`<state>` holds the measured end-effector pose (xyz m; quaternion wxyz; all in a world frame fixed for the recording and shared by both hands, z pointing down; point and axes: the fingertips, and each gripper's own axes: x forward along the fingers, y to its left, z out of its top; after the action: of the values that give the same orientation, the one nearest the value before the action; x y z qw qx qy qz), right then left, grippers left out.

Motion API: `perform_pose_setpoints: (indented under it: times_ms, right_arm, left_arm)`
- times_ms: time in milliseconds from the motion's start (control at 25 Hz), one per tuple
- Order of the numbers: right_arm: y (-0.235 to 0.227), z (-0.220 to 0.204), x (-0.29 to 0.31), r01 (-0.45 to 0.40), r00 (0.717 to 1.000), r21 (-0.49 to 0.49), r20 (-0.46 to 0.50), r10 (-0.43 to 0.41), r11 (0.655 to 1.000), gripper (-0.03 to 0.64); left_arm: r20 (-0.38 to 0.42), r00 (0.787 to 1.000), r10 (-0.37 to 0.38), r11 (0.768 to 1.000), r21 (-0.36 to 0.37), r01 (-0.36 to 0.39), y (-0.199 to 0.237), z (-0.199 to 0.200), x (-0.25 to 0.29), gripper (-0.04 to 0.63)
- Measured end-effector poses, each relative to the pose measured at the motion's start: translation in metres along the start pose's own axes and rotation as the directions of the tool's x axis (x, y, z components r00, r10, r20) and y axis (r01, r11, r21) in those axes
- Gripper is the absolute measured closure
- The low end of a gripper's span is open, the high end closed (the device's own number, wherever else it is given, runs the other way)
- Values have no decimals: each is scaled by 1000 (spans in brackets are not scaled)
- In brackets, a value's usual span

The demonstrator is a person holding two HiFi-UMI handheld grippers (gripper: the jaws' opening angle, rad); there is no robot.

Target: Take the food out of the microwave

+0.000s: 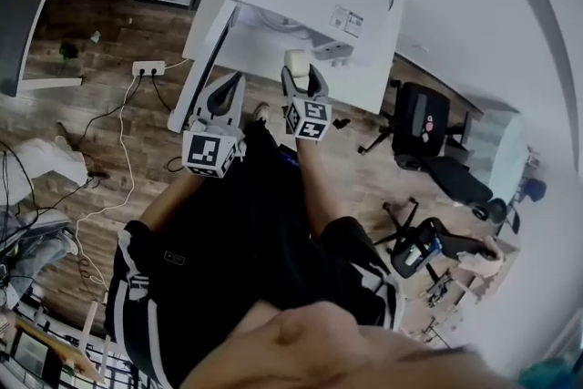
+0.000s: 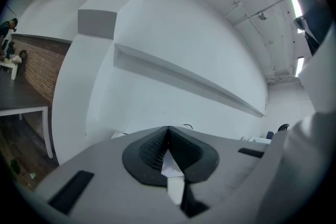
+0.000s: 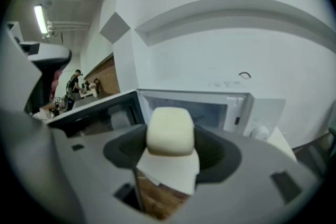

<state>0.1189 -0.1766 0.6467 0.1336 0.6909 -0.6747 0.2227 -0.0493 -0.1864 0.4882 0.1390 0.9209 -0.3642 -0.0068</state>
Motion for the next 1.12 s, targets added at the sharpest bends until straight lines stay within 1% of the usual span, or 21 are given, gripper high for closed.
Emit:
perform_pose_setpoints:
  times_ms: [160,280,440,560,840,1120]
  right_arm:
    - [-4,17,-33,21,998,1,55,-21,1000,324]
    - [-6,33,-56,27,995,-5,100,-26,1000,324]
    - [-5,47,-79,13,989,1,145,-13,1000,324]
    - [-2,57,-93,-7,985,0,171,7,1000,324]
    - [3,70,-121,-54,975,-1,217,52,999,324]
    - [1,71,-137,-79,972,9,222,75,997,324]
  left_arm:
    - [-4,1000,-15,1000,-12,15,-9,-6,-2,565]
    - [-6,1000,-20,1000,-8,20,-16,-7,1,563]
    - [-2,1000,-13,1000,15,13,-21,-7,5,563]
    - [0,1000,3,1000,15,-3,-24,-5,7,564]
    - [-11,1000,18,1000,25,-18,-33,-12,14,563]
    - [-14,1000,8,999,38,-8,-47,-16,23,565]
